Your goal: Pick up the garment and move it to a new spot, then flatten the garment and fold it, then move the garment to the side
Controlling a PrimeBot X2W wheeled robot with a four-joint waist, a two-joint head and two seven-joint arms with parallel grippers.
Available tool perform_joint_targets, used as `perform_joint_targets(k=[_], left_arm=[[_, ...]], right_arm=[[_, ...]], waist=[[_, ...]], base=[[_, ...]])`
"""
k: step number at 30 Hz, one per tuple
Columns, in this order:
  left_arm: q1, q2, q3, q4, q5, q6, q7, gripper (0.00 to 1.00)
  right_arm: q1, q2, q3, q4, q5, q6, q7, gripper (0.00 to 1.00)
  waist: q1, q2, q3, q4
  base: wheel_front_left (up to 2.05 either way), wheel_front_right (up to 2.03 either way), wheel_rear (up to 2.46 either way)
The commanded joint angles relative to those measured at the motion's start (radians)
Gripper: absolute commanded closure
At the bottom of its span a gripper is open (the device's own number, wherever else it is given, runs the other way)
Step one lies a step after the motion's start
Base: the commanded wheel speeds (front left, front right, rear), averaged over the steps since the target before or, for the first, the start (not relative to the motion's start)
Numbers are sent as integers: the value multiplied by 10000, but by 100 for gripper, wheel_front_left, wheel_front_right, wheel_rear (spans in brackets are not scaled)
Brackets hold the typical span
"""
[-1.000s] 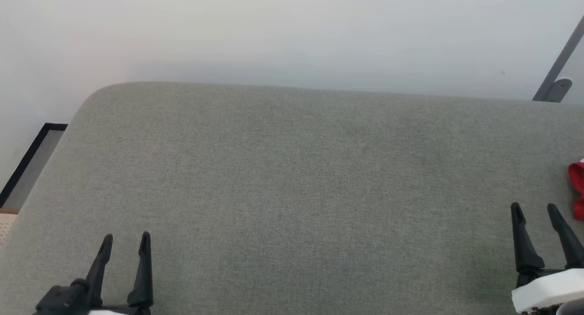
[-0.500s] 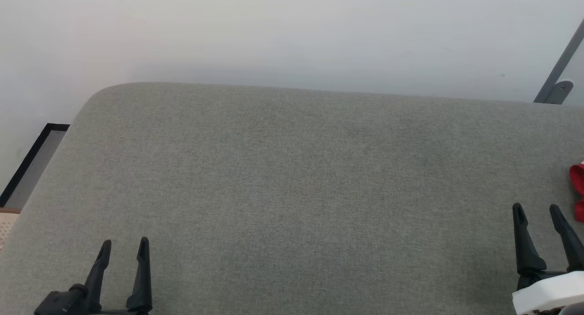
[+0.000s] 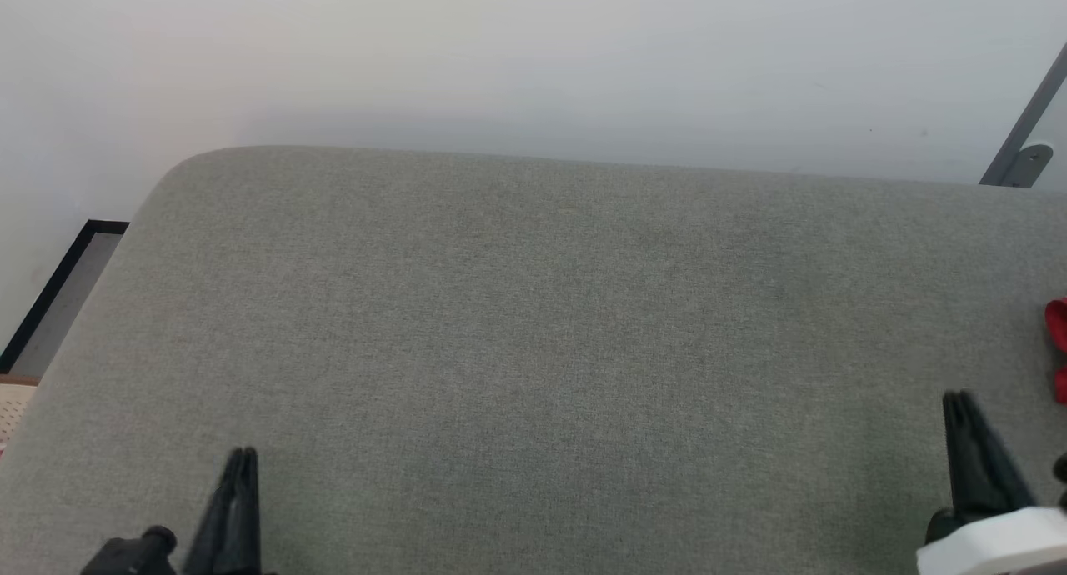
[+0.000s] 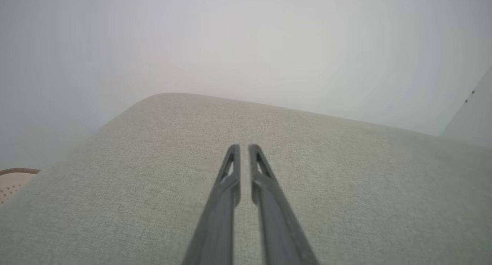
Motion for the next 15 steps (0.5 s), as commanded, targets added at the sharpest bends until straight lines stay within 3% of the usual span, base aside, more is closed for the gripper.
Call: perform_joint_targets(k=[1, 15], left_arm=[[-25, -8, 5, -5, -169, 1, 37, 100], [-495, -115, 67, 244, -2500, 6, 617, 100]], right_arm=[[-40, 11, -10, 19, 154, 0, 44, 100], [-384, 231, 14, 254, 2289, 0, 485, 100]], waist=[[0, 0, 1, -8], [0, 0, 14, -128]], base=[[0, 0, 0], [0, 0, 0]])
